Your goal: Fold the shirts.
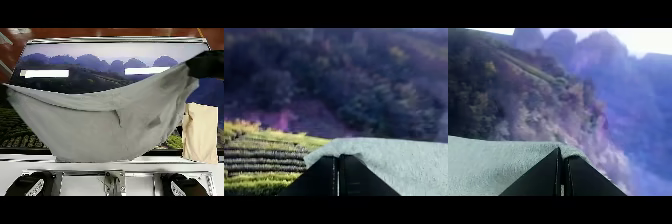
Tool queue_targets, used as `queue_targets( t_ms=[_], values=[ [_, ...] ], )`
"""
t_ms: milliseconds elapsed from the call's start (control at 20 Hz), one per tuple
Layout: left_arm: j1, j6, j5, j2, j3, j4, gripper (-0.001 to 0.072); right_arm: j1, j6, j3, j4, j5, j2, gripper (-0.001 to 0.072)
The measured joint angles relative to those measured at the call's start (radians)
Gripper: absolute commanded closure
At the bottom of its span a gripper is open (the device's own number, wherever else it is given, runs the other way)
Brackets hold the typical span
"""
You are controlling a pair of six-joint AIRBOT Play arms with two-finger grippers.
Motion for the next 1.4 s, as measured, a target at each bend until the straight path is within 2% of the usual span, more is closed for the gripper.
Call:
queue_targets(
  t_ms=[250,350,500,550,600,650,700,800,900,1050,1200,1300,1400],
  values=[
    [0.053,-0.067,0.153,-0.302,-0.069,-0.005,0.0668,0.0,0.08,-0.001,-0.004,-0.197,-0.346,0.0644],
    [0.071,-0.101,0.202,-0.422,-0.075,-0.07,0.0667,0.0,0.112,-0.001,0.003,-0.268,-0.468,0.0644],
    [0.072,-0.127,0.238,-0.572,-0.079,-0.202,0.0667,0.0,0.178,-0.001,0.04,-0.3,-0.604,0.0636],
    [0.068,-0.134,0.246,-0.613,-0.079,-0.245,0.063,0.0,0.196,-0.001,0.061,-0.301,-0.64,0.0571],
    [0.063,-0.137,0.247,-0.645,-0.079,-0.28,0.0424,0.0,0.207,-0.001,0.087,-0.303,-0.666,0.0232],
    [0.059,-0.141,0.245,-0.673,-0.079,-0.317,0.0119,0.0,0.216,-0.001,0.111,-0.306,-0.686,0.0019],
    [0.061,-0.142,0.231,-0.69,-0.076,-0.349,0.0001,0.0,0.219,-0.001,0.131,-0.307,-0.7,0.0019],
    [0.087,-0.142,0.171,-0.713,-0.053,-0.386,0.0,-0.013,0.203,0.0,0.158,-0.301,-0.701,0.0019],
    [0.138,-0.089,0.045,-0.718,-0.015,-0.409,0.0,-0.044,0.145,0.0,0.14,-0.247,-0.673,0.002],
    [0.24,-0.018,-0.14,-0.655,-0.017,-0.394,0.0,-0.113,0.057,0.0,-0.017,-0.074,-0.613,0.0021],
    [0.316,0.023,-0.216,-0.521,-0.166,-0.385,-0.0001,-0.22,-0.003,-0.004,-0.184,0.136,-0.58,0.0021],
    [0.354,0.04,-0.224,-0.431,-0.337,-0.381,-0.0002,-0.312,-0.019,-0.022,-0.147,0.225,-0.57,0.0021],
    [0.384,0.065,-0.193,-0.363,-0.516,-0.404,-0.0002,-0.388,-0.033,-0.052,-0.025,0.276,-0.565,0.0021]
  ],
)
